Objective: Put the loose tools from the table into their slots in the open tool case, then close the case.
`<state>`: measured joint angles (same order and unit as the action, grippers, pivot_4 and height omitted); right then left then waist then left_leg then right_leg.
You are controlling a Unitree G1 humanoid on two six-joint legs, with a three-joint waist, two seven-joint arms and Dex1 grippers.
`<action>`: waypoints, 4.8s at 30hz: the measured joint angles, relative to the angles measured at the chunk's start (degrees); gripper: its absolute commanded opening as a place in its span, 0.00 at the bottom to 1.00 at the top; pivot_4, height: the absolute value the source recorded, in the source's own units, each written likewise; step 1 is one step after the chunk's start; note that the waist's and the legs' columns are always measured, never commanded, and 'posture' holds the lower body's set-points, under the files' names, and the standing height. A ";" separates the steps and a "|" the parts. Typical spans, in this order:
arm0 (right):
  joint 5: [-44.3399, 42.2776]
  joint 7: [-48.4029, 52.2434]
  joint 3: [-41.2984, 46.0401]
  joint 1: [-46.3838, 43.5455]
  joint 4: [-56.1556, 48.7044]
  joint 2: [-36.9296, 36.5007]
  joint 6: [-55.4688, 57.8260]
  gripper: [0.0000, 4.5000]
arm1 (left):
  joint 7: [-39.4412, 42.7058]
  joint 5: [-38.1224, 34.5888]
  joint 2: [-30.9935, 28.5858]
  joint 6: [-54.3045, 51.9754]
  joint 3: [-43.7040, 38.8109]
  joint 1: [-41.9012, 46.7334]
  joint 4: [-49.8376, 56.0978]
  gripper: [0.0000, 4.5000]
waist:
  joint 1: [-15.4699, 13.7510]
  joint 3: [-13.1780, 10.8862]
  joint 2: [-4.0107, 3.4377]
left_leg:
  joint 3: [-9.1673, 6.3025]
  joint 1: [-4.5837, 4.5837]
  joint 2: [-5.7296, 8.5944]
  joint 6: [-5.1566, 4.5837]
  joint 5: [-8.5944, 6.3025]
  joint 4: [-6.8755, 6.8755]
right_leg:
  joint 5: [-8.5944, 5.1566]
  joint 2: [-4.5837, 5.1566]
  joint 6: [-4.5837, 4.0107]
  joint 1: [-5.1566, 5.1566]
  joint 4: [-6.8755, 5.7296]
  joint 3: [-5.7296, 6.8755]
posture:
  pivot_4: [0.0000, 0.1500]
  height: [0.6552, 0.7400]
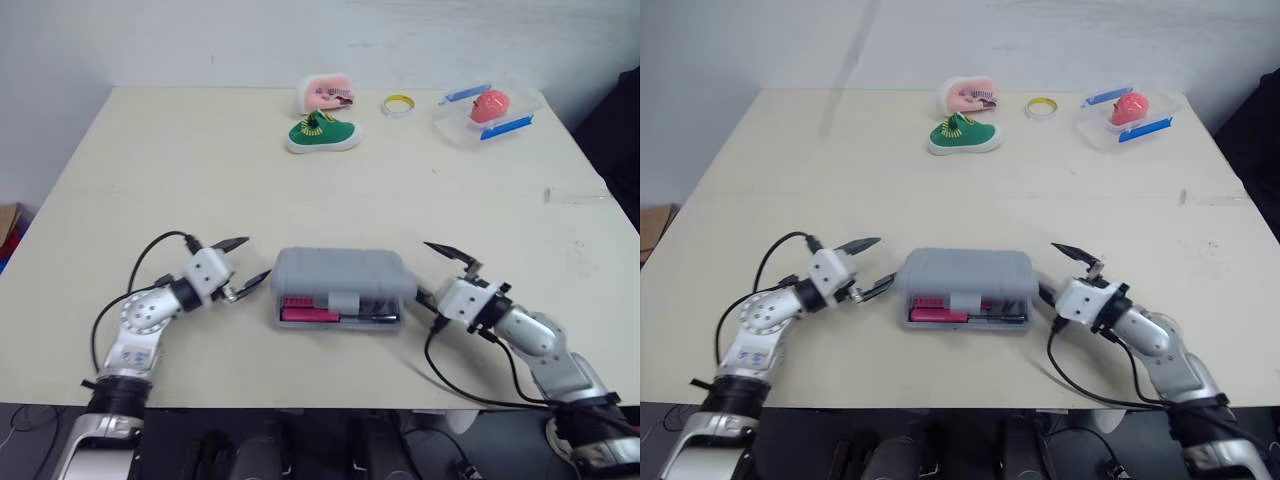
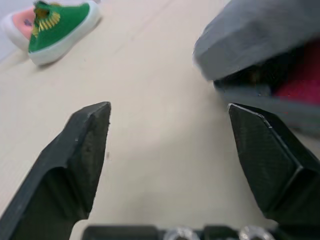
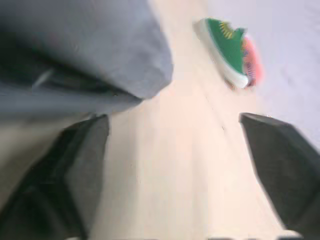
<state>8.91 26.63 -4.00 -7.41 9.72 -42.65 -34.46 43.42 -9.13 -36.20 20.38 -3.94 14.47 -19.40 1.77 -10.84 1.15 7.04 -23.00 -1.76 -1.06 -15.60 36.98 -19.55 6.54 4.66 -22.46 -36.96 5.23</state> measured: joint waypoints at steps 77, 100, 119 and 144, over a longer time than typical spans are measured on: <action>-9.32 20.02 -4.03 -3.31 -5.04 2.22 21.93 0.00 | 16.68 -1.93 10.06 -26.55 8.12 8.77 7.79 0.00 | -1.88 -0.01 0.34 | -0.40 0.75 0.05 -0.28 -0.42 0.36 | 0.11 0.16 0.12 1.20 0.24 0.29 | 1.00 1.00; -24.90 18.74 11.10 19.36 -30.22 0.81 34.97 0.00 | 16.62 -2.02 20.08 -36.56 22.33 25.64 9.14 0.00 | -2.77 -0.08 0.21 | -0.44 0.58 0.07 -0.38 -0.43 0.21 | 0.33 0.04 0.34 1.41 1.00 0.50 | 1.00 1.00; -19.04 18.76 1.40 10.89 -28.23 3.18 39.07 0.00 | 13.66 7.36 20.00 -30.14 27.83 25.81 6.63 0.00 | -3.08 0.13 -0.07 | -0.55 0.81 0.03 -0.46 -0.51 0.19 | 0.31 0.09 0.30 1.76 1.14 0.59 | 1.00 1.00; -17.97 19.39 -1.14 9.89 -27.32 6.13 47.02 0.00 | 15.52 7.51 21.41 -29.68 28.87 25.39 5.26 0.00 | -1.80 1.24 -0.27 | -0.78 0.92 -0.03 -0.68 -0.69 0.10 | 0.28 0.10 0.20 1.89 1.26 0.70 | 1.00 1.00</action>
<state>-9.06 46.02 -5.15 2.48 -17.59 -36.52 12.56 58.94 -1.62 -14.79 -9.31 24.93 39.86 -14.14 -0.04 -9.60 0.88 6.26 -22.08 -1.78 -1.74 -16.29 37.07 -19.26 6.64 4.86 -20.57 -35.70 5.93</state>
